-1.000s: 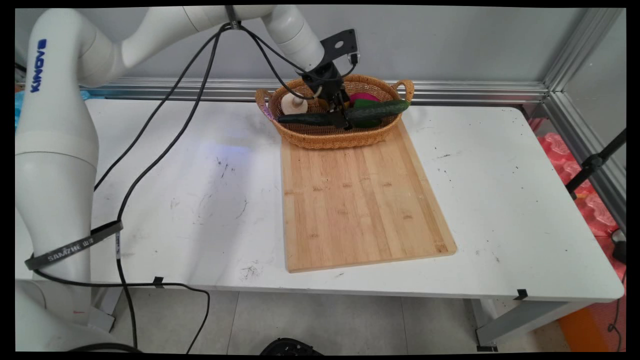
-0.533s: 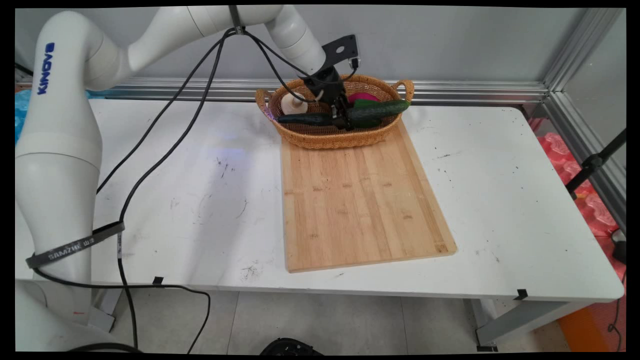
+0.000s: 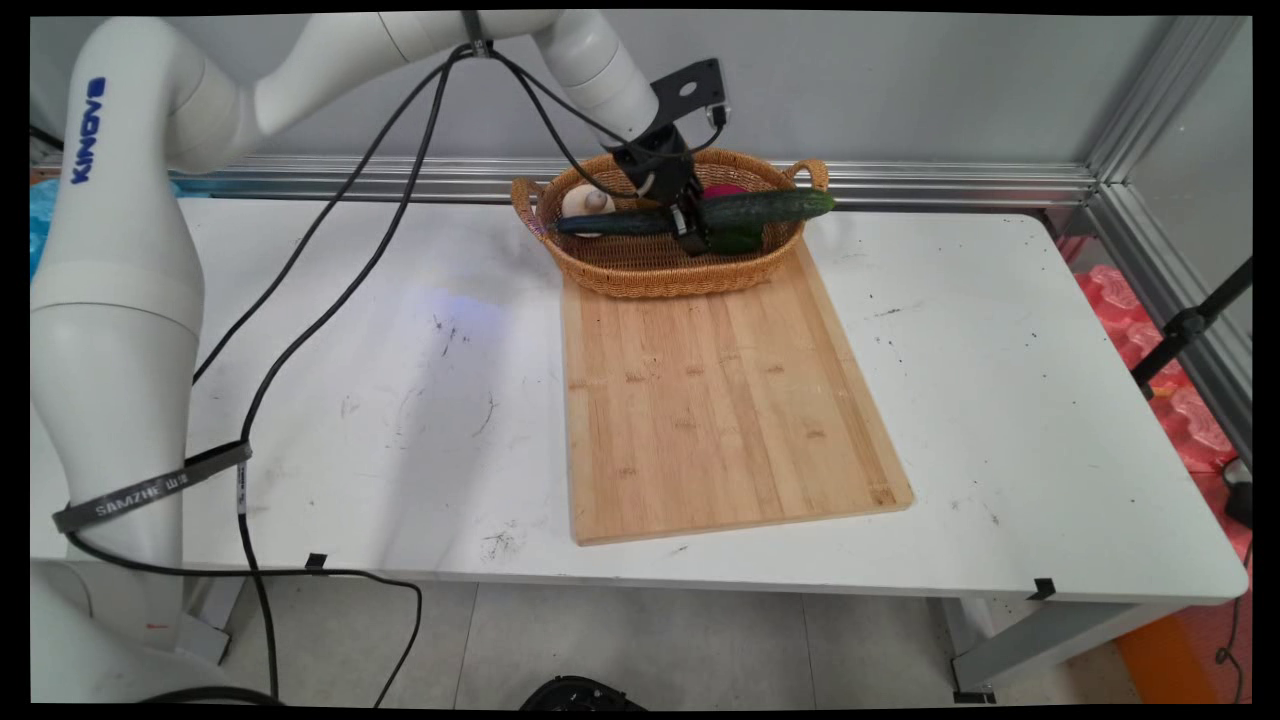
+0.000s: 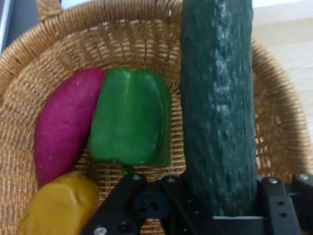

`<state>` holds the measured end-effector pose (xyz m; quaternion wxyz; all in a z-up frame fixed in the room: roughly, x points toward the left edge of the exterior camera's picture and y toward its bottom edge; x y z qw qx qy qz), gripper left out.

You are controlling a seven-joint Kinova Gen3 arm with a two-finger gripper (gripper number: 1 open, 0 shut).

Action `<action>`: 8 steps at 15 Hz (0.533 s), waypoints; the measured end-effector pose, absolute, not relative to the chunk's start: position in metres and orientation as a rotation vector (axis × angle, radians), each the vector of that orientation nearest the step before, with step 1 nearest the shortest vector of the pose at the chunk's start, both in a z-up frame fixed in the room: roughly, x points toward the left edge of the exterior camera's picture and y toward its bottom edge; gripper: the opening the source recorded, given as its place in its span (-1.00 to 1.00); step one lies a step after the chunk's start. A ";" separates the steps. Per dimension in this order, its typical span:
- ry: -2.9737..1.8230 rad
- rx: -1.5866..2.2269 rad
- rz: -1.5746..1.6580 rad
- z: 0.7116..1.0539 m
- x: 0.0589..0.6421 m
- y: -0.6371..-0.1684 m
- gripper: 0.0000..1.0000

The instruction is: Place the picked object on the cutting board

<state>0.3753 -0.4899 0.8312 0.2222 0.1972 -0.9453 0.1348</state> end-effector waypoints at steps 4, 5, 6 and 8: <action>-2.602 0.559 0.388 0.856 0.362 -0.480 -1.00; -2.596 0.563 0.394 0.864 0.356 -0.478 -1.00; -2.589 0.569 0.399 0.872 0.349 -0.475 -1.00; -2.572 0.588 0.404 0.886 0.333 -0.467 -1.00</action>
